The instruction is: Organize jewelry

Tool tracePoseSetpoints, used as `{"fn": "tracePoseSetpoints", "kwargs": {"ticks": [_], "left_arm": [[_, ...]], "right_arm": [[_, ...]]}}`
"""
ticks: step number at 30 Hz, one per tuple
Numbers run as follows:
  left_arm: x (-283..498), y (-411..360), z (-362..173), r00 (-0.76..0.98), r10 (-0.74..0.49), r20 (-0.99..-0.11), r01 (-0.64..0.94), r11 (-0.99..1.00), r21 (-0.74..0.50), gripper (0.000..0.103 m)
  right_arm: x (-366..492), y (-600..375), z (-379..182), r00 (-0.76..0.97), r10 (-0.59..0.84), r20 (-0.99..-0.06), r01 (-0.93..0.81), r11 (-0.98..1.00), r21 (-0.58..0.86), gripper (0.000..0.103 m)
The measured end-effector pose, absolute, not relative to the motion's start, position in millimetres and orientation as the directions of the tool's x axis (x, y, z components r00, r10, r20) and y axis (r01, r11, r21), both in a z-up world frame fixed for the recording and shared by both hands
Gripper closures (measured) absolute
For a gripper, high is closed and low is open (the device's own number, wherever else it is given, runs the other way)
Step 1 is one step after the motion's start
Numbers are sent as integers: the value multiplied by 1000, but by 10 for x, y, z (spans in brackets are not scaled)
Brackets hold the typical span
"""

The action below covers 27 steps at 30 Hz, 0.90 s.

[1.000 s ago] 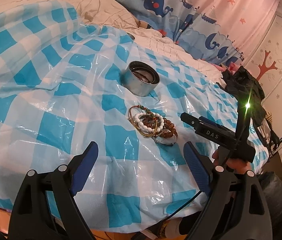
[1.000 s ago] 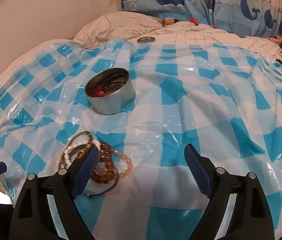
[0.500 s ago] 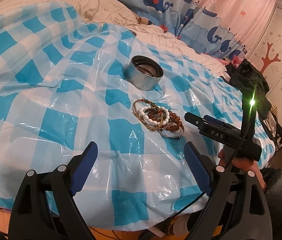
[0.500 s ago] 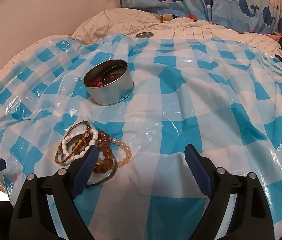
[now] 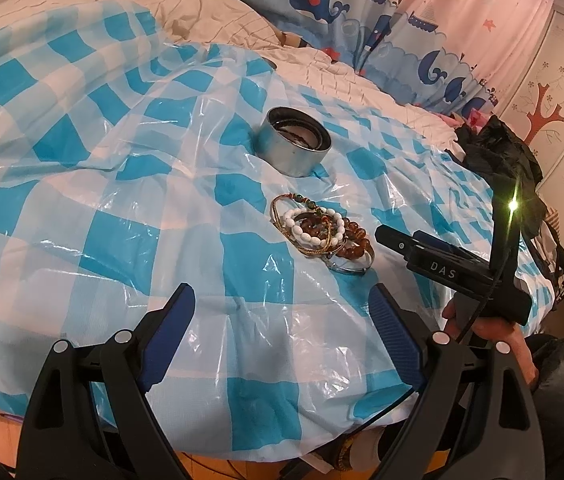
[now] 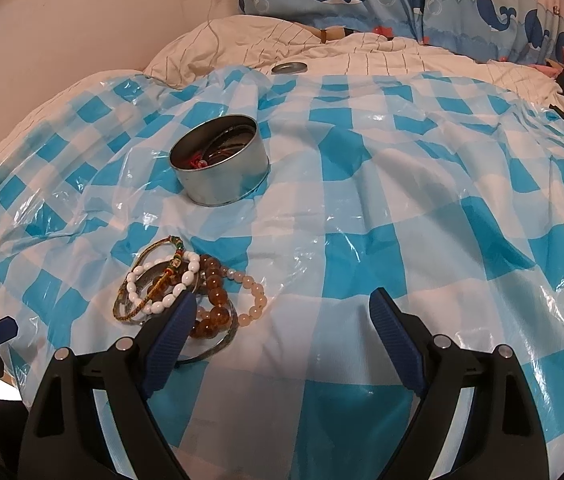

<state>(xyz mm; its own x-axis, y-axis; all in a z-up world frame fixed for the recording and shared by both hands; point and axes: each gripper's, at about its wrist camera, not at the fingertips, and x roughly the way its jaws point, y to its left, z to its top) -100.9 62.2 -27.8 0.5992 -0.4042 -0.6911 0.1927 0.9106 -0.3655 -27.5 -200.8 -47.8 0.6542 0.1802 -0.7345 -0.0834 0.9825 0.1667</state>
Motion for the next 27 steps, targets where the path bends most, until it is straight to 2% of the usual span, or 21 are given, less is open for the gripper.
{"fn": "tracePoseSetpoints", "kwargs": {"ticks": [27], "left_arm": [[-1025, 597, -320, 595, -397, -699, 189, 914, -358, 18]], "right_arm": [[-294, -2005, -490, 652, 183, -736, -83, 982, 170, 18]]}}
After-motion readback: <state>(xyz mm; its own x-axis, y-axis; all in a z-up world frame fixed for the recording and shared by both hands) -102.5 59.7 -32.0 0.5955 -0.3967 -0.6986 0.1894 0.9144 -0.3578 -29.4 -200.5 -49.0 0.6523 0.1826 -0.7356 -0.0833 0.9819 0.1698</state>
